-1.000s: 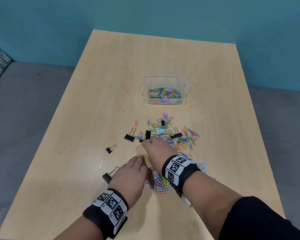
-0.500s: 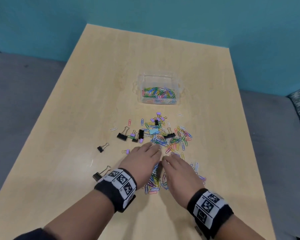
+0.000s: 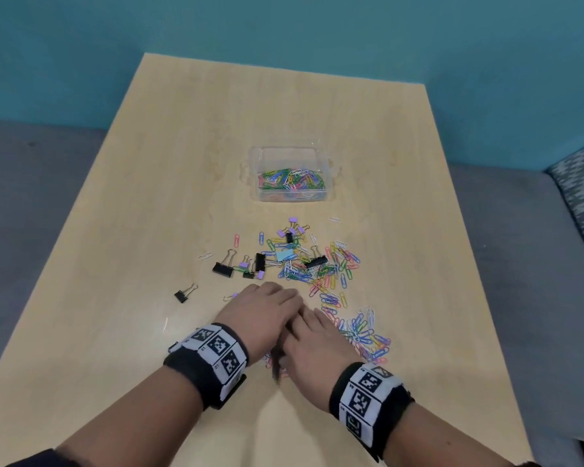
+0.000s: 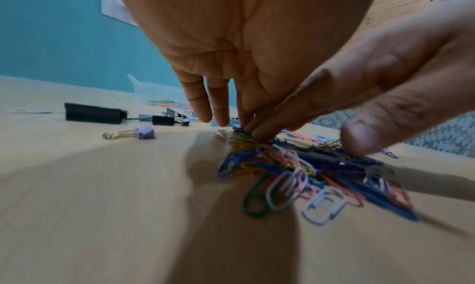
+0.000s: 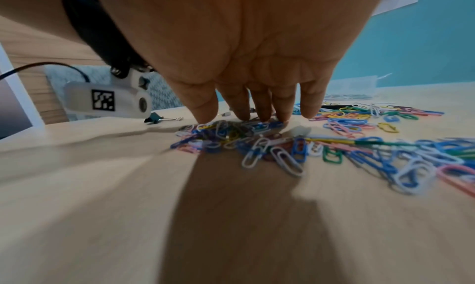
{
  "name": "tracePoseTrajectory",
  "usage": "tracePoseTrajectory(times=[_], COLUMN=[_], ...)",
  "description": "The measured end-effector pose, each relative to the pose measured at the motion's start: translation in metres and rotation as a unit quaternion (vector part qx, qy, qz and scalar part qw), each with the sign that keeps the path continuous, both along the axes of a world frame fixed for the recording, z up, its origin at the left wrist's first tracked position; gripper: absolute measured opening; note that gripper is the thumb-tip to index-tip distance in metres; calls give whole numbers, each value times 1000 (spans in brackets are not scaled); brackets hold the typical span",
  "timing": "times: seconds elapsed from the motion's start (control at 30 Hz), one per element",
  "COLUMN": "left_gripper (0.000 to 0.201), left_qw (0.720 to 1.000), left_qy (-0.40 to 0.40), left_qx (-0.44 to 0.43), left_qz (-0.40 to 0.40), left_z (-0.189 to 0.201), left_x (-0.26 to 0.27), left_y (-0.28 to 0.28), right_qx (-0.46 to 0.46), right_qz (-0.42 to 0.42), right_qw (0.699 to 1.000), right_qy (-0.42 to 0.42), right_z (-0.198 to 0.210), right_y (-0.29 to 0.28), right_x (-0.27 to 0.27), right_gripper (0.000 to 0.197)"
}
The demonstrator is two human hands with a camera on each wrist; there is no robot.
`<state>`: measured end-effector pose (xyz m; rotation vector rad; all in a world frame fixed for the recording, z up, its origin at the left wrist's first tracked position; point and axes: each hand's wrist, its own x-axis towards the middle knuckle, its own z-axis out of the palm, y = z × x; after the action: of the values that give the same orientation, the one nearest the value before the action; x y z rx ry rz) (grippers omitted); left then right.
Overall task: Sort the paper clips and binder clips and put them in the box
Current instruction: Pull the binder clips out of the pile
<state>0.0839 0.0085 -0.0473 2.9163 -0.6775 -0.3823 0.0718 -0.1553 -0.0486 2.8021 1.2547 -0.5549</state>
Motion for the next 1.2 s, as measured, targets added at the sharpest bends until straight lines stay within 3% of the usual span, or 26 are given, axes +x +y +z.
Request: tracePoseTrajectory(times=[0.13,0.27,0.4,0.53,0.7,0.87,1.03,1.2], left_gripper=[52,68,60,49,49,48,47,70], left_qw=[1000,997,991,987,985,983,992,994], left_qy=[-12,-9,-15,-15,-30,-25,-10,22], left_qx=[16,40,35,2,-35,-40,-36,35], left_qz=[13,60,128,163,167,176,123,106], left_z=[-3,-2,0,1,5,4,3,15], left_x=[-5,-22,-38,-52,-65,-70,-49,11], left_y=[12,29,36,28,20,19,6,-9], right_qx=[-20,11,53,14,-26,37,88,68], right_qz=[-8,-11,-37,-45,-6,5,-62,-58], right_qw=[1000,1000,998,999,1000,999,994,996], right_qy=[16,14,6,17,15,14,-8,-8], right_z=[0,6,12,8,-3,-2,-1,-6], right_y=[-16,-22,6,33,20,-9,-13,-18], right_x=[-12,-7,28,53,32,13,35,45], right_gripper=[64,51,60,66,67,58,46,46])
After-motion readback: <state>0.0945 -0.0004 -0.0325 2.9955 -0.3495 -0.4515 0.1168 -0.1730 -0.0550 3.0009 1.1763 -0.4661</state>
